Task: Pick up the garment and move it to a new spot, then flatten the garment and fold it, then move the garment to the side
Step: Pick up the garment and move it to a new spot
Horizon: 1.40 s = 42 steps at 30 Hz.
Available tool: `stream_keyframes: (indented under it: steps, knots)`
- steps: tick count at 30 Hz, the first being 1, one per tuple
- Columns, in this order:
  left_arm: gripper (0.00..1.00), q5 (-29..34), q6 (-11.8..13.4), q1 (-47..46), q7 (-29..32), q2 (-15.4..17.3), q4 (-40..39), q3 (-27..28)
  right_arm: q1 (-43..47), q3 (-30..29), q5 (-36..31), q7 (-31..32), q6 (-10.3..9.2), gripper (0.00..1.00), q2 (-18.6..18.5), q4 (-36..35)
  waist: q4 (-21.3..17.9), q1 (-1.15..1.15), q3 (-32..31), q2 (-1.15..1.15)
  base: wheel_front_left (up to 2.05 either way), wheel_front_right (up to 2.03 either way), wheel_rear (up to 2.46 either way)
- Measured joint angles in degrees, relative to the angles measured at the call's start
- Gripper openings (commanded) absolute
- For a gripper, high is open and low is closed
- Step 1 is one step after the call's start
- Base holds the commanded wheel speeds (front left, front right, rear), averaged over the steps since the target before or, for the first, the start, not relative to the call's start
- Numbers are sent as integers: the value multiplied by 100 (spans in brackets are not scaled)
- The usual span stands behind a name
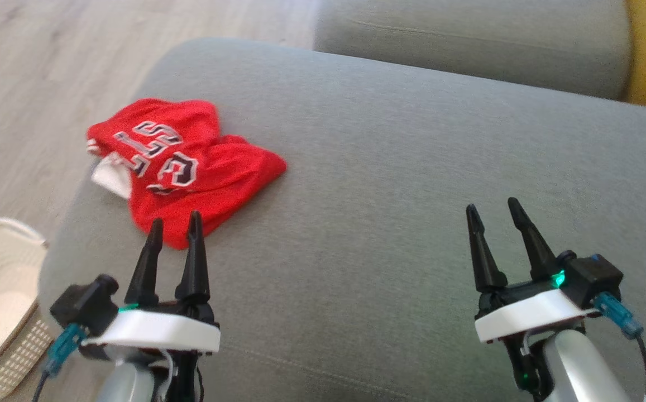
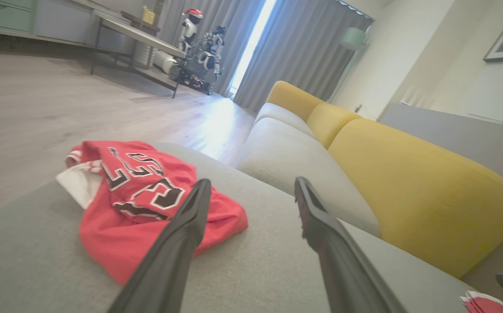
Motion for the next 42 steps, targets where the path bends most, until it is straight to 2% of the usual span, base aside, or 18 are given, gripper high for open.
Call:
stream_keyframes:
  steps: [8,14,19,23,31,36,42]
  knots:
    - [100,0,1,305,0,7,-20,169,14,158,37,0,0,100,1,8,625,0,-66,0,0,0,0]
    - [100,0,12,314,0,4,-71,193,15,168,37,0,0,100,1,24,771,0,-1,0,0,0,0]
    - [100,-5,49,305,0,2,-87,403,14,175,37,2,0,100,-15,15,675,0,118,0,0,0,0]
    - [100,-42,43,197,0,-1,-111,690,-1,185,36,26,0,100,-180,-53,551,0,298,0,0,0,0]
    - [100,179,-30,-617,-1,-34,254,1089,-106,-74,-21,138,0,100,-475,-448,261,1,866,0,0,0,0]
    - [100,286,54,-1069,0,-65,886,1205,-281,-227,-24,238,0,100,-576,-683,112,1,1197,0,0,0,0]
    - [100,411,59,-1971,7,-66,2312,1325,-369,-304,-25,314,0,100,-716,-936,-128,2,1690,0,0,0,0]
